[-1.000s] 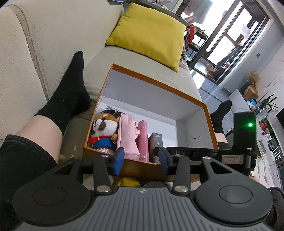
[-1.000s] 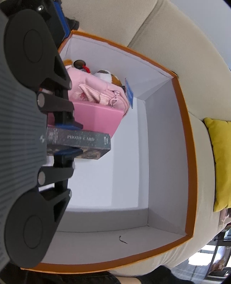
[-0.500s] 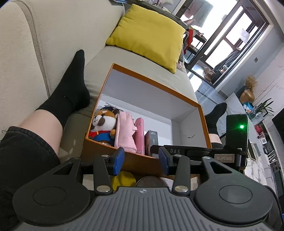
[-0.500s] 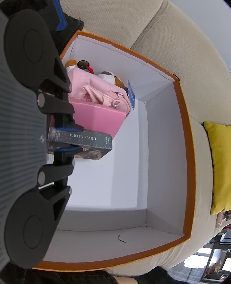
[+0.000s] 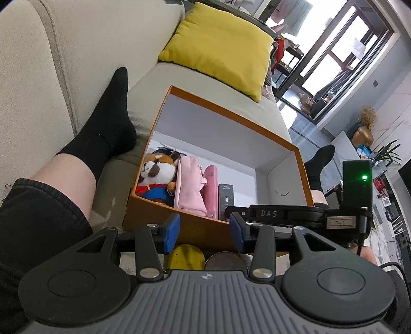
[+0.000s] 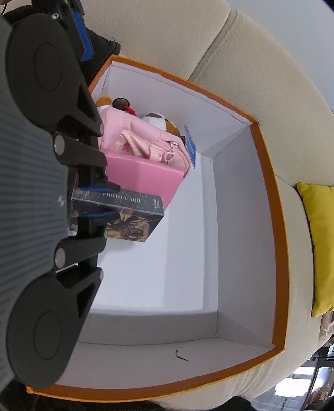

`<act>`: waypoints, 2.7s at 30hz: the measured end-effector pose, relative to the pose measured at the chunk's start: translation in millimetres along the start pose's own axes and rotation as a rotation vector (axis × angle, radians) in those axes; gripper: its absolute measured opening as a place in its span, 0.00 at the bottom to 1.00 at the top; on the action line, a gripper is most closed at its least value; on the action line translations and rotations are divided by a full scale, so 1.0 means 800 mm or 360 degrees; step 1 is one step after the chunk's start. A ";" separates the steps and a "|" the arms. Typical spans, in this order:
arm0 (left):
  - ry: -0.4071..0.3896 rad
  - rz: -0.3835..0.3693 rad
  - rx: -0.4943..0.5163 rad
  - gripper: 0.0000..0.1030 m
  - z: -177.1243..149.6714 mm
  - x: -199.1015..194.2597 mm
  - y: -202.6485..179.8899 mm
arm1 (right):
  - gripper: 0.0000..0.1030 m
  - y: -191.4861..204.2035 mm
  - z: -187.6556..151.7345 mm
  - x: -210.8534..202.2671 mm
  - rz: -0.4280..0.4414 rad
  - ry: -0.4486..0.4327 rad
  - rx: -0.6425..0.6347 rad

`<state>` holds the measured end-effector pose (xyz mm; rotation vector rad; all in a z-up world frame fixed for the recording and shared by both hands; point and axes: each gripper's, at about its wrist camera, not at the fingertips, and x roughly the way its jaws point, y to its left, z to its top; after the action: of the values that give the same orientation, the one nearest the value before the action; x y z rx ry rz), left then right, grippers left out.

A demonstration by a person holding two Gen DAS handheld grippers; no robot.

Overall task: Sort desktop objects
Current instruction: 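Lower the pink tube and PHOTO CARD box into the box and release, then grasp the white charger with the left tool while the right tool grasps the round pink compact mirror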

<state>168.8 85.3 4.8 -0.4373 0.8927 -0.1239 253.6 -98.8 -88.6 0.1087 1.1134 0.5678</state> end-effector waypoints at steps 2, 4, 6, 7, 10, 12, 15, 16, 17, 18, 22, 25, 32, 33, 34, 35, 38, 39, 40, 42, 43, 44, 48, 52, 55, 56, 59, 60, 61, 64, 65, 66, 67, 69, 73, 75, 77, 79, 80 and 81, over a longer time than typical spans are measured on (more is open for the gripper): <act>0.0003 0.0001 0.0000 0.47 0.000 0.002 0.000 | 0.19 -0.001 0.000 -0.003 0.0006 -0.0009 -0.0001; 0.0009 0.0002 0.0000 0.47 -0.001 0.004 0.000 | 0.19 -0.002 0.000 -0.005 0.0003 -0.0018 -0.0010; 0.0014 0.0002 0.0002 0.47 -0.001 0.006 -0.001 | 0.19 -0.004 0.001 -0.006 0.0000 -0.0021 -0.0011; 0.0015 0.0001 0.0005 0.47 -0.001 0.006 -0.002 | 0.19 -0.006 0.000 -0.006 0.0001 -0.0021 -0.0007; 0.0016 -0.0002 0.0019 0.47 -0.002 0.007 -0.005 | 0.19 -0.010 0.000 -0.007 0.0003 -0.0024 0.0001; 0.0013 -0.0007 0.0036 0.47 -0.003 0.006 -0.008 | 0.20 -0.011 -0.001 -0.009 0.0005 -0.0032 -0.0002; 0.0004 -0.0024 0.0059 0.47 -0.004 0.004 -0.011 | 0.22 -0.012 -0.002 -0.012 0.0014 -0.0040 -0.0008; 0.0006 -0.0025 0.0062 0.47 -0.005 0.004 -0.012 | 0.23 -0.012 -0.002 -0.012 0.0018 -0.0040 -0.0008; 0.0008 -0.0027 0.0065 0.47 -0.005 0.004 -0.013 | 0.23 -0.012 -0.002 -0.013 0.0024 -0.0039 -0.0005; 0.0008 -0.0030 0.0068 0.47 -0.006 0.004 -0.014 | 0.23 -0.012 -0.003 -0.014 0.0032 -0.0040 -0.0005; 0.0008 -0.0026 0.0079 0.47 -0.009 0.002 -0.016 | 0.24 -0.012 -0.004 -0.017 0.0035 -0.0039 -0.0007; 0.0009 -0.0026 0.0087 0.47 -0.010 0.001 -0.018 | 0.24 -0.011 -0.006 -0.023 0.0040 -0.0053 -0.0008; 0.0036 -0.0050 0.0167 0.47 -0.026 -0.011 -0.024 | 0.24 -0.005 -0.024 -0.074 0.0102 -0.0223 -0.0082; 0.0044 -0.0052 0.0175 0.47 -0.029 -0.013 -0.024 | 0.24 -0.005 -0.029 -0.082 0.0118 -0.0249 -0.0090; 0.0049 -0.0052 0.0181 0.47 -0.033 -0.014 -0.024 | 0.24 -0.005 -0.035 -0.091 0.0132 -0.0273 -0.0102; 0.0055 -0.0051 0.0188 0.47 -0.036 -0.015 -0.024 | 0.24 -0.005 -0.042 -0.100 0.0145 -0.0293 -0.0113; 0.0075 -0.0044 0.0215 0.47 -0.049 -0.017 -0.025 | 0.24 -0.005 -0.065 -0.122 0.0167 -0.0331 -0.0140; 0.0085 -0.0047 0.0227 0.47 -0.054 -0.016 -0.026 | 0.24 -0.007 -0.076 -0.129 0.0168 -0.0339 -0.0146; 0.0098 -0.0051 0.0239 0.47 -0.059 -0.016 -0.027 | 0.24 -0.009 -0.084 -0.133 0.0168 -0.0342 -0.0147; 0.0121 -0.0057 0.0262 0.47 -0.069 -0.014 -0.029 | 0.24 -0.016 -0.100 -0.138 0.0158 -0.0333 -0.0138; 0.0132 -0.0055 0.0272 0.47 -0.075 -0.013 -0.030 | 0.24 -0.021 -0.109 -0.138 0.0144 -0.0321 -0.0127; 0.0139 -0.0052 0.0284 0.47 -0.080 -0.011 -0.031 | 0.24 -0.026 -0.117 -0.137 0.0128 -0.0306 -0.0116; 0.0145 -0.0052 0.0344 0.47 -0.096 0.000 -0.036 | 0.24 -0.049 -0.141 -0.122 0.0077 -0.0232 -0.0048; 0.0155 -0.0027 0.0392 0.48 -0.108 0.017 -0.044 | 0.27 -0.067 -0.151 -0.107 0.0042 -0.0183 0.0002; 0.0182 0.0004 0.0438 0.48 -0.118 0.031 -0.049 | 0.27 -0.072 -0.157 -0.100 0.0049 -0.0169 0.0016; 0.0193 0.0011 0.0449 0.48 -0.119 0.036 -0.051 | 0.27 -0.072 -0.158 -0.097 0.0055 -0.0166 0.0016; 0.0212 0.0017 0.0478 0.48 -0.122 0.047 -0.055 | 0.27 -0.070 -0.158 -0.089 0.0068 -0.0161 0.0014; 0.0219 0.0045 0.0484 0.48 -0.122 0.050 -0.055 | 0.27 -0.068 -0.157 -0.086 0.0078 -0.0155 0.0008; 0.0236 0.0089 0.0486 0.49 -0.122 0.053 -0.055 | 0.27 -0.066 -0.156 -0.083 0.0089 -0.0144 0.0004; 0.0299 0.0207 0.0465 0.49 -0.124 0.062 -0.051 | 0.28 -0.059 -0.150 -0.072 0.0120 -0.0123 -0.0005; 0.0316 0.0212 0.0448 0.49 -0.125 0.063 -0.048 | 0.29 -0.057 -0.148 -0.068 0.0127 -0.0116 -0.0009; 0.0334 0.0206 0.0428 0.49 -0.125 0.065 -0.045 | 0.30 -0.055 -0.146 -0.063 0.0129 -0.0112 -0.0012; 0.0350 0.0197 0.0410 0.49 -0.126 0.066 -0.043 | 0.32 -0.055 -0.144 -0.060 0.0128 -0.0106 -0.0013; 0.0374 0.0191 0.0387 0.49 -0.128 0.070 -0.039 | 0.34 -0.054 -0.142 -0.051 0.0124 -0.0084 -0.0008; 0.0404 0.0207 0.0363 0.49 -0.128 0.078 -0.035 | 0.34 -0.055 -0.140 -0.038 0.0142 -0.0054 0.0011; 0.0418 0.0202 0.0356 0.48 -0.128 0.081 -0.034 | 0.34 -0.051 -0.138 -0.034 0.0152 -0.0051 0.0002; 0.0427 0.0216 0.0362 0.47 -0.128 0.082 -0.033 | 0.34 -0.045 -0.136 -0.031 0.0137 -0.0061 -0.0014; 0.0429 0.0221 0.0347 0.44 -0.128 0.081 -0.030 | 0.30 -0.039 -0.134 -0.028 0.0126 -0.0068 -0.0039; 0.0426 0.0213 0.0326 0.43 -0.127 0.079 -0.026 | 0.25 -0.037 -0.134 -0.028 0.0112 -0.0074 -0.0048; 0.0419 0.0213 0.0311 0.43 -0.126 0.075 -0.022 | 0.23 -0.034 -0.133 -0.028 0.0103 -0.0082 -0.0067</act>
<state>129.5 20.0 -86.8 -0.1801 1.1542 -0.1464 163.8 -153.8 -128.3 0.1228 1.0503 0.6425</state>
